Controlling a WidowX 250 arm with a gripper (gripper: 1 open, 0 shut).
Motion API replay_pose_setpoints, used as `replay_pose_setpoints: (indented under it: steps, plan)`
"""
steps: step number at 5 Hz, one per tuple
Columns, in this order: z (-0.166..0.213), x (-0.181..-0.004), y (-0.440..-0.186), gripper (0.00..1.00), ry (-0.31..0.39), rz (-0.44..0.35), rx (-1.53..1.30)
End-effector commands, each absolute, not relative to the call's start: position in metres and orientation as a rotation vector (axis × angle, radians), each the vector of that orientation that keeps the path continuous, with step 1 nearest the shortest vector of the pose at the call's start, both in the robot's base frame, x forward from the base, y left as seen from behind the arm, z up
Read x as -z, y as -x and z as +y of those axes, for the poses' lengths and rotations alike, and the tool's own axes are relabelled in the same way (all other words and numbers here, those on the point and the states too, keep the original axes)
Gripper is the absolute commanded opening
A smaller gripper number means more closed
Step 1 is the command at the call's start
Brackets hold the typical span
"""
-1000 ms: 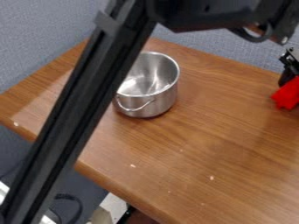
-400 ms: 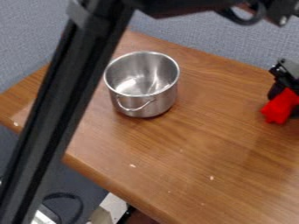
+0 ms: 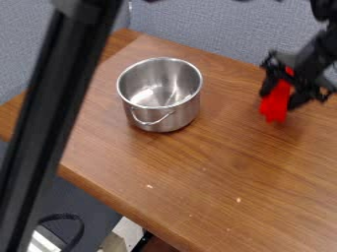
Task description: Put the red object in the metal pot
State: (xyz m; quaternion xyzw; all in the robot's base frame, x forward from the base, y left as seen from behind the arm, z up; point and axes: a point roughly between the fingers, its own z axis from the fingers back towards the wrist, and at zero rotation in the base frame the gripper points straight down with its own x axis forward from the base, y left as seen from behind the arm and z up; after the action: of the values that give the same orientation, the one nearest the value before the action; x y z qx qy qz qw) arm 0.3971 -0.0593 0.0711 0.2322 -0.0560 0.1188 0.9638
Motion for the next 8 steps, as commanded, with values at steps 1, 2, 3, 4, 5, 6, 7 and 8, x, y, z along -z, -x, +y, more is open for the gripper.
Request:
replay_pose_setpoints:
  steps: [1, 2, 3, 4, 5, 6, 7, 8]
  plan:
    - [-0.046, -0.13, -0.401, 0.0, -0.44, -0.199, -0.372]
    - [-0.041, -0.117, -0.405, 0.0, -0.405, -0.211, -0.355]
    - [-0.035, -0.106, -0.405, 0.0, -0.376, -0.202, -0.366]
    - [-0.029, -0.096, -0.404, 0.0, -0.337, -0.196, -0.352]
    - [-0.026, -0.088, -0.405, 0.0, -0.303, -0.209, -0.294]
    - [-0.024, -0.097, -0.408, 0.0, -0.28, -0.198, -0.237]
    - [-0.024, -0.104, -0.41, 0.0, -0.271, -0.191, -0.226]
    - [-0.028, -0.108, -0.413, 0.0, -0.251, -0.195, -0.165]
